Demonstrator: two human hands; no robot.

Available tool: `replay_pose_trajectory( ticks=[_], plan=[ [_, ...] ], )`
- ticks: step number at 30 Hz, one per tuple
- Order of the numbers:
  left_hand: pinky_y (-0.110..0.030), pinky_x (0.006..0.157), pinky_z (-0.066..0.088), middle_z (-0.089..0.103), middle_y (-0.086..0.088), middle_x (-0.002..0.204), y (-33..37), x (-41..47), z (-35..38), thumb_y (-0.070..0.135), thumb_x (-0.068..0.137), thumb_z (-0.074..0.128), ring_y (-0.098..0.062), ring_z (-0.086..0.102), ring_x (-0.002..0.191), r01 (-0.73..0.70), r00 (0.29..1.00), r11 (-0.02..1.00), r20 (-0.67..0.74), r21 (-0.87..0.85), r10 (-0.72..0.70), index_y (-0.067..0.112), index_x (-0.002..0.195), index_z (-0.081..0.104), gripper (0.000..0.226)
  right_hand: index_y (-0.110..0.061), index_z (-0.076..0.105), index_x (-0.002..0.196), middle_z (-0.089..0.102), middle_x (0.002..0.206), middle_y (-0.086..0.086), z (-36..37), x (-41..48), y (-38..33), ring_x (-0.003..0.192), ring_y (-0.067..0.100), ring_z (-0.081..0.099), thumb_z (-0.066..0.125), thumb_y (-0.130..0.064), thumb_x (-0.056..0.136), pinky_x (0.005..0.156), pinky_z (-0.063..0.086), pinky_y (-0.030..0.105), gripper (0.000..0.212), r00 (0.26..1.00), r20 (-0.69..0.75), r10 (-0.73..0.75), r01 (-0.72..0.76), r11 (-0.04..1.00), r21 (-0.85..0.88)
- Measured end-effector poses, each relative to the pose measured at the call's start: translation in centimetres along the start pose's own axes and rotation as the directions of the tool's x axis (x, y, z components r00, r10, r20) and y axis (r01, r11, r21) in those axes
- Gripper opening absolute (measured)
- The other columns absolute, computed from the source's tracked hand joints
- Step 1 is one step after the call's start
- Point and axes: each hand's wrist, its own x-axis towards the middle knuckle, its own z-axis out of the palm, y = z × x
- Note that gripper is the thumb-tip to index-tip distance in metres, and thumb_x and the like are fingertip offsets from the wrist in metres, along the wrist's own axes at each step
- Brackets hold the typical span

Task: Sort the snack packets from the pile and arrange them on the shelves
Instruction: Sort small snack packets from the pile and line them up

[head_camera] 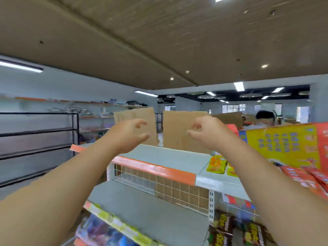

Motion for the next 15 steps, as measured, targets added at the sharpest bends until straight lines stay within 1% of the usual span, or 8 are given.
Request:
replay_pose_trajectory(
  ticks=[2, 4, 5, 6, 8, 9, 13, 15],
  plan=[
    [-0.037, 0.098, 0.048, 0.062, 0.006, 0.135, -3.3, -0.7, -1.4, 0.056, 0.091, 0.063, -0.018, 0.06, 0.115, 0.058, 0.998, 0.998, -0.004, 0.032, -0.057, 0.04, 0.139, 0.053, 0.051, -0.018, 0.068, 0.116, 0.065, 0.111, 0.003, 2.1, 1.8, -2.4, 0.093, 0.021, 0.061, 0.064, -0.038, 0.094, 0.08, 0.053, 0.034, 0.029, 0.999, 0.03, -0.034, 0.032, 0.997, 0.069],
    [-0.038, 0.099, 0.048, 0.063, 0.007, 0.133, -6.0, -1.2, -2.6, 0.057, 0.09, 0.062, -0.016, 0.06, 0.114, 0.118, 0.993, 0.992, -0.012, 0.033, -0.117, 0.043, 0.137, 0.054, 0.049, -0.015, 0.07, 0.111, 0.066, 0.106, 0.006, 4.1, 3.3, -4.7, 0.092, 0.024, 0.063, 0.064, -0.033, 0.094, 0.08, 0.056, 0.04, 0.025, 0.996, 0.051, -0.068, 0.061, 0.99, 0.127],
    [-0.039, 0.099, 0.048, 0.063, 0.007, 0.132, -7.2, -1.3, -3.0, 0.057, 0.09, 0.062, -0.015, 0.06, 0.114, 0.134, 0.991, 0.99, -0.018, 0.038, -0.133, 0.043, 0.136, 0.055, 0.049, -0.014, 0.07, 0.108, 0.066, 0.103, 0.005, 5.1, 4.1, -5.6, 0.09, 0.024, 0.063, 0.064, -0.031, 0.094, 0.077, 0.055, 0.039, 0.023, 0.994, 0.055, -0.09, 0.082, 0.986, 0.147],
    [-0.038, 0.099, 0.048, 0.063, 0.007, 0.13, -8.3, -1.4, -3.4, 0.057, 0.09, 0.062, -0.015, 0.06, 0.114, 0.149, 0.989, 0.988, -0.021, 0.05, -0.148, 0.044, 0.135, 0.055, 0.048, -0.015, 0.07, 0.106, 0.065, 0.101, 0.004, 6.2, 4.9, -6.4, 0.087, 0.022, 0.062, 0.064, -0.031, 0.093, 0.072, 0.053, 0.035, 0.021, 0.992, 0.061, -0.11, 0.099, 0.982, 0.163],
    [-0.037, 0.098, 0.048, 0.063, 0.007, 0.129, -10.5, -1.0, -3.7, 0.054, 0.092, 0.063, -0.016, 0.06, 0.114, 0.183, 0.983, 0.98, -0.025, 0.078, -0.181, 0.043, 0.135, 0.055, 0.046, -0.019, 0.069, 0.1, 0.064, 0.096, 0.0, 8.3, 6.6, -7.7, 0.077, 0.016, 0.059, 0.064, -0.033, 0.092, 0.062, 0.044, 0.028, 0.017, 0.987, 0.073, -0.146, 0.13, 0.973, 0.189],
    [-0.036, 0.097, 0.048, 0.062, 0.007, 0.129, -11.5, -0.6, -3.6, 0.053, 0.092, 0.063, -0.016, 0.06, 0.114, 0.202, 0.979, 0.975, -0.024, 0.09, -0.201, 0.042, 0.136, 0.055, 0.046, -0.021, 0.067, 0.098, 0.063, 0.092, -0.001, 9.4, 7.5, -8.1, 0.074, 0.015, 0.058, 0.064, -0.034, 0.091, 0.06, 0.043, 0.027, 0.015, 0.984, 0.082, -0.161, 0.142, 0.969, 0.204],
    [-0.034, 0.09, 0.048, 0.064, 0.007, 0.127, -15.1, 1.8, -2.8, 0.053, 0.093, 0.063, -0.015, 0.059, 0.106, 0.235, 0.972, 0.959, -0.019, 0.159, -0.235, 0.04, 0.136, 0.055, 0.046, -0.024, 0.067, 0.096, 0.063, 0.087, -0.006, 13.3, 11.9, -8.8, 0.076, 0.012, 0.059, 0.064, -0.035, 0.09, 0.061, 0.044, 0.028, 0.012, 0.974, 0.12, -0.193, 0.163, 0.96, 0.228],
    [-0.034, 0.09, 0.047, 0.064, 0.007, 0.129, -16.7, 3.5, -2.2, 0.052, 0.093, 0.062, -0.015, 0.059, 0.107, 0.248, 0.968, 0.951, -0.017, 0.186, -0.249, 0.039, 0.137, 0.055, 0.046, -0.028, 0.065, 0.093, 0.063, 0.088, -0.008, 15.1, 14.5, -9.0, 0.076, 0.01, 0.059, 0.064, -0.035, 0.089, 0.061, 0.044, 0.027, 0.008, 0.971, 0.128, -0.201, 0.166, 0.956, 0.24]
  ],
)
